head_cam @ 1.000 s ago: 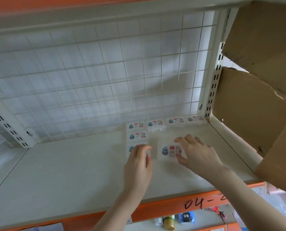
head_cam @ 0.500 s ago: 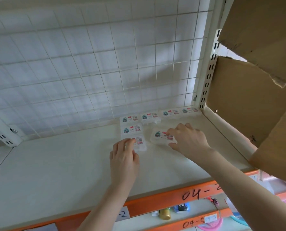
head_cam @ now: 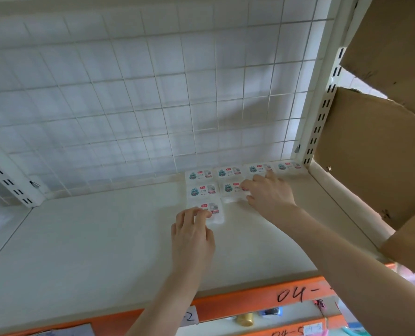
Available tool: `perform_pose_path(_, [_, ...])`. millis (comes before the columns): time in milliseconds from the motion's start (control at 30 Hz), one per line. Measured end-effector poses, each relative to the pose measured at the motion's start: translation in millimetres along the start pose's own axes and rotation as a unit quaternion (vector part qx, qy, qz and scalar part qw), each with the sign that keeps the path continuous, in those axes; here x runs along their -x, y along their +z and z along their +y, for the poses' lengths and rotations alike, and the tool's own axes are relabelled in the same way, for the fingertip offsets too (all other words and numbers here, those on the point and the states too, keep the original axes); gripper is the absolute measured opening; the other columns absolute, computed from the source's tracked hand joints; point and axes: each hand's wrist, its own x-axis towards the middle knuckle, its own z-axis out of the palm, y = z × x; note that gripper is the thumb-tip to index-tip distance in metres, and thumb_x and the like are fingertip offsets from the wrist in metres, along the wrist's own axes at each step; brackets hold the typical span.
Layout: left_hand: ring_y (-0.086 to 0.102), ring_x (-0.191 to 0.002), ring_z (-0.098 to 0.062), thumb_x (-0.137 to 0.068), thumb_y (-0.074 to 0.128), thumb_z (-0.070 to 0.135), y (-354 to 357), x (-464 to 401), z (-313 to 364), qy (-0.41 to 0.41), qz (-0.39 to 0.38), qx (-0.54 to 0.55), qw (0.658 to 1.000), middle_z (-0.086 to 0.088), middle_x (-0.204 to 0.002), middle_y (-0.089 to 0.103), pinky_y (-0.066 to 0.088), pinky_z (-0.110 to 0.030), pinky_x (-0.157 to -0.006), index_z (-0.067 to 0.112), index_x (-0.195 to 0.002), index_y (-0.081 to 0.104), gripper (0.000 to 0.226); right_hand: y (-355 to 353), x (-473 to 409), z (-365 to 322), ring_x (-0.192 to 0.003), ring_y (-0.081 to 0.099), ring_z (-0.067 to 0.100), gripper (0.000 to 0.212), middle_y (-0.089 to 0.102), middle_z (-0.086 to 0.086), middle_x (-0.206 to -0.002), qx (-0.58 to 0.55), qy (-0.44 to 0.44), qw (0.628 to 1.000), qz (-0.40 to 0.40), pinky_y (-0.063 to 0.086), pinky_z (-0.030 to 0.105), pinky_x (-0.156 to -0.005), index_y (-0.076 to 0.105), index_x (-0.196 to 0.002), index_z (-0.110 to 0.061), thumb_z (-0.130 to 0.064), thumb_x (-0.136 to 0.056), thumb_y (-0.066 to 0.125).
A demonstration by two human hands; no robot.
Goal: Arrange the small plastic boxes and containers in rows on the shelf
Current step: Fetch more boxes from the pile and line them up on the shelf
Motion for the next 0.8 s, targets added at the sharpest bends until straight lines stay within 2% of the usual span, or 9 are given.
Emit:
perform_pose_path(400, [0.062, -0.091, -0.028, -0.052, 0.075, -0.007, 1.6, 0.7, 0.1, 0.011, 0.005, -0.001, 1.0, -0.002, -0.096, 0.064, 0.052, -0.038, -0.067, 0.016, -0.089, 0.065, 0.045, -0.2, -2.9, -1.1, -0.115, 0.044, 0.024, 0.031, 0.055, -0.003, -0.118, -0.004, 0.006, 1.0, 0.016, 0.036, 0.03, -0.072, 0.051, -0.124, -0.028, -0.029, -0.094, 0.048])
perform_pose_path(467, [0.062, -0.092, -0.029, -0.053, 0.076, -0.007, 0.1, 0.8, 0.7, 0.012, 0.008, 0.0, 1.0, -0.002, -0.096, 0.065, 0.052, -0.039, -0.068, 0.015, -0.091, 0.065, 0.045, -2.6, 1.8, -0.9, -0.114, 0.045, 0.023, 0.03, 0.055, -0.002, -0.117, -0.011, 0.006, 0.999, 0.036, 0.039, 0.03, -0.073, 0.053, -0.122, -0.027, -0.031, -0.093, 0.049])
perform_pose_path(533, [0.06, -0.097, -0.027, -0.061, 0.074, -0.004, -2.4, 0.3, 3.0, 0.022, 0.018, 0.015, 0.999, -0.002, -0.1, 0.064, 0.052, -0.039, -0.073, 0.014, -0.095, 0.064, 0.04, -6.0, 8.5, -0.6, -0.112, 0.048, 0.023, 0.029, 0.058, -0.001, -0.114, -0.095, 0.004, 0.991, 0.091, 0.044, 0.032, -0.075, 0.058, -0.118, -0.024, -0.035, -0.093, 0.051])
perform_pose_path(567, [0.057, -0.1, -0.024, -0.068, 0.07, 0.001, -3.4, 0.2, 4.6, 0.038, 0.024, 0.033, 0.998, -0.001, -0.103, 0.063, 0.05, -0.036, -0.077, 0.015, -0.098, 0.063, 0.033, -9.8, 12.9, -1.4, -0.109, 0.052, 0.022, 0.027, 0.061, 0.0, -0.11, -0.178, 0.003, 0.977, 0.114, 0.045, 0.03, -0.076, 0.062, -0.114, -0.022, -0.037, -0.093, 0.053])
perform_pose_path(633, [0.053, -0.103, -0.013, -0.084, 0.057, 0.023, -9.1, 0.5, 12.0, 0.064, 0.018, 0.102, 0.993, 0.004, -0.106, 0.062, 0.046, -0.026, -0.084, 0.016, -0.105, 0.059, 0.022, -22.1, 22.0, -5.0, -0.085, 0.061, 0.007, 0.024, 0.064, -0.002, -0.09, -0.377, 0.001, 0.918, 0.124, 0.044, 0.016, -0.067, 0.067, -0.103, -0.015, -0.033, -0.094, 0.053])
perform_pose_path(667, [0.051, -0.103, -0.007, -0.087, 0.051, 0.037, -13.9, 0.5, 18.1, 0.059, -0.015, 0.155, 0.986, 0.006, -0.108, 0.06, 0.043, -0.021, -0.086, 0.017, -0.111, 0.057, 0.031, -28.0, 26.7, -7.4, -0.07, 0.057, -0.002, 0.024, 0.061, -0.005, -0.077, -0.46, 0.005, 0.882, 0.101, 0.04, 0.011, -0.06, 0.067, -0.101, -0.012, -0.028, -0.097, 0.05])
perform_pose_path(700, [0.051, -0.104, -0.002, -0.086, 0.048, 0.049, -18.4, 0.2, 24.7, 0.038, -0.062, 0.219, 0.973, 0.01, -0.112, 0.058, 0.041, -0.016, -0.087, 0.019, -0.117, 0.053, 0.043, -33.3, 31.9, -10.3, -0.061, 0.053, -0.004, 0.024, 0.057, -0.008, -0.07, -0.525, 0.012, 0.848, 0.075, 0.038, 0.009, -0.055, 0.066, -0.1, -0.011, -0.022, -0.099, 0.045])
perform_pose_path(767, [0.053, -0.104, -0.001, -0.082, 0.055, 0.059, -22.4, -1.8, 35.0, -0.019, -0.136, 0.321, 0.937, 0.014, -0.114, 0.056, 0.044, -0.016, -0.085, 0.026, -0.124, 0.046, 0.054, -35.6, 39.9, -14.1, -0.071, 0.056, 0.0, 0.025, 0.06, -0.006, -0.08, -0.623, 0.031, 0.781, 0.027, 0.043, 0.01, -0.062, 0.064, -0.102, -0.014, -0.013, -0.101, 0.039])
perform_pose_path(800, [0.056, -0.101, -0.004, -0.081, 0.062, 0.052, -22.7, -3.7, 38.1, -0.046, -0.14, 0.349, 0.926, 0.012, -0.111, 0.057, 0.048, -0.02, -0.083, 0.03, -0.122, 0.045, 0.049, -33.8, 42.9, -14.6, -0.081, 0.058, 0.007, 0.026, 0.062, -0.002, -0.089, -0.667, 0.041, 0.744, 0.007, 0.046, 0.013, -0.068, 0.063, -0.103, -0.015, -0.01, -0.101, 0.038])
